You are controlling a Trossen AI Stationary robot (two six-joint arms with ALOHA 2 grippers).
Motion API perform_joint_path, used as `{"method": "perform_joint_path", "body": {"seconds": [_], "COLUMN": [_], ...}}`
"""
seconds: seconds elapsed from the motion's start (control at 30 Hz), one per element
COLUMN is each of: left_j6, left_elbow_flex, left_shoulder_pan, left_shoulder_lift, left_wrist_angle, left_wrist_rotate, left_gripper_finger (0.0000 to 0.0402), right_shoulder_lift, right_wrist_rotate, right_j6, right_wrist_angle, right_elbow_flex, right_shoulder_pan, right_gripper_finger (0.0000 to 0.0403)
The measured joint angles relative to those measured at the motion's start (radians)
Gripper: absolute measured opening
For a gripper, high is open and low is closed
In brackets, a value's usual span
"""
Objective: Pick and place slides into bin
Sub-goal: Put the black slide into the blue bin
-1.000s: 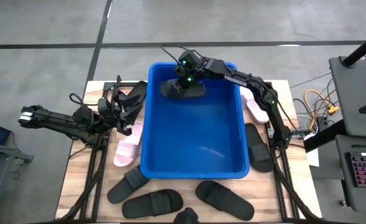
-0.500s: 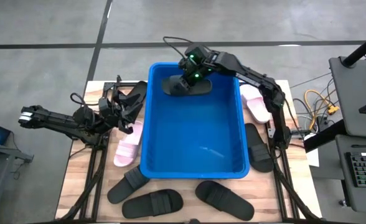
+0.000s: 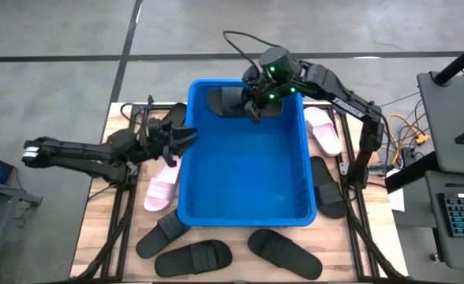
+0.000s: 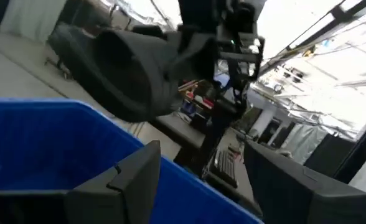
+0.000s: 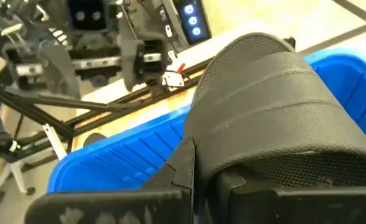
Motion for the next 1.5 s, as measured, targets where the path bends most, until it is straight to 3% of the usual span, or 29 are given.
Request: {"method": "perform_joint_path", "body": {"seconds": [0.27, 0.43, 0.6, 0.7, 1.37, 1.5], "left_j6": [-0.308, -0.470, -0.510, -0.531, -0.527, -0.525], "left_elbow_flex": [0.065, 0.057, 0.058, 0.063, 0.071, 0.071], "left_shoulder_pan": [0.151, 0.224, 0.273, 0.285, 0.317, 0.317], "left_shoulder_lift": [0.012, 0.018, 0.061, 0.089, 0.239, 0.267], "left_wrist_angle": [-0.108, -0.138, -0.139, -0.139, 0.090, 0.151], "left_wrist_rotate": [-0.028, 0.062, 0.237, 0.285, 0.289, 0.290], "left_gripper_finger": [0.0217, 0.0217, 0.0217, 0.0217, 0.0217, 0.0217], "right_shoulder_lift": [-0.002, -0.003, -0.003, -0.003, -0.003, -0.003], "right_wrist_rotate": [0.055, 0.054, 0.054, 0.054, 0.046, 0.005], "right_j6": [-0.049, -0.054, -0.060, -0.056, -0.051, -0.051], "right_wrist_angle": [-0.037, -0.036, -0.035, -0.035, -0.048, -0.051], "right_elbow_flex": [-0.002, -0.002, 0.000, 0.000, 0.002, 0.002], "right_shoulder_pan": [0.037, 0.057, 0.064, 0.068, 0.090, 0.090], "right_gripper_finger": [0.0011, 0.0011, 0.0011, 0.0011, 0.0011, 0.0011]}}
